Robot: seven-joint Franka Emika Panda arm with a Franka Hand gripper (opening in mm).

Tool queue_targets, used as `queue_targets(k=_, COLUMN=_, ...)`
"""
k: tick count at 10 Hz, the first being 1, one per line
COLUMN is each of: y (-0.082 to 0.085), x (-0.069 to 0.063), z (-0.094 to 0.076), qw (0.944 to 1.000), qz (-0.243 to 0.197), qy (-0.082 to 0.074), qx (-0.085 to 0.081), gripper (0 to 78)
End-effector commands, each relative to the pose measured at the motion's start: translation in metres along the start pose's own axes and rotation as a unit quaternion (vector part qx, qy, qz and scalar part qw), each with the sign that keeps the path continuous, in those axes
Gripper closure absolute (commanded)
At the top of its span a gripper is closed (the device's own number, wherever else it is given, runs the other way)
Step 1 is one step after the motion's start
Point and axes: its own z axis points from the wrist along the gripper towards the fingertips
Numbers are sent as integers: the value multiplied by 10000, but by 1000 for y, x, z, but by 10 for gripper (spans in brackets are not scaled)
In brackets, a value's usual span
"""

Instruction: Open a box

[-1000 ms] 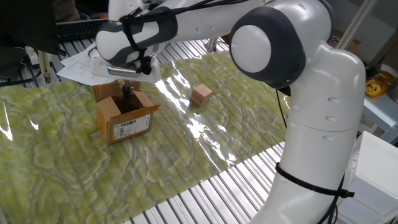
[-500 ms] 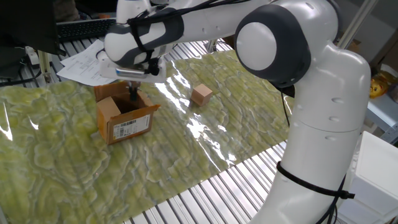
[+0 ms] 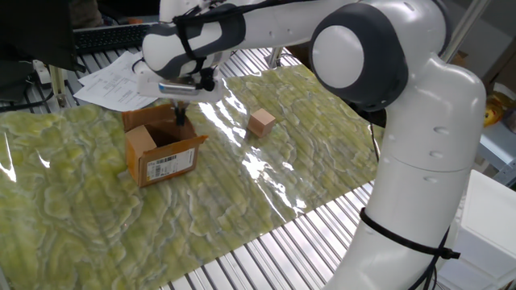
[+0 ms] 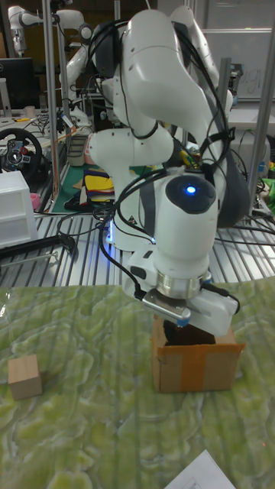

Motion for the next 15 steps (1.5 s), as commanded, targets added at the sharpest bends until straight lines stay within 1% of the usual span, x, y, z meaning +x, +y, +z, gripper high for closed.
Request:
queue_targets(k=1, y=-13, x=-5, z=-10, qw=9997, qz=-215, qy=-43, qx=75, gripper=776)
queue_targets(k=3, y=-24, x=-12, z=-10, qw=9994, qz=-331, qy=-63, qx=88, gripper=776)
queue_targets(k=4, y=-25, x=-13, z=-10, qw=9993, qz=-342, qy=-65, qx=93, gripper=776)
queue_targets(k=5, y=-32, x=-19, z=-10, qw=9991, qz=-408, qy=-70, qx=93, gripper=776)
queue_targets(k=8, y=-42, x=-31, z=-2, qw=9987, qz=-506, qy=-75, qx=69, gripper=776)
queue_targets(k=10, y=-41, x=-33, z=3, qw=9989, qz=-461, qy=-59, qx=36, gripper=776)
queue_targets(k=15, y=-26, x=-29, z=31, qw=9993, qz=-365, qy=-111, qx=-6, gripper=776)
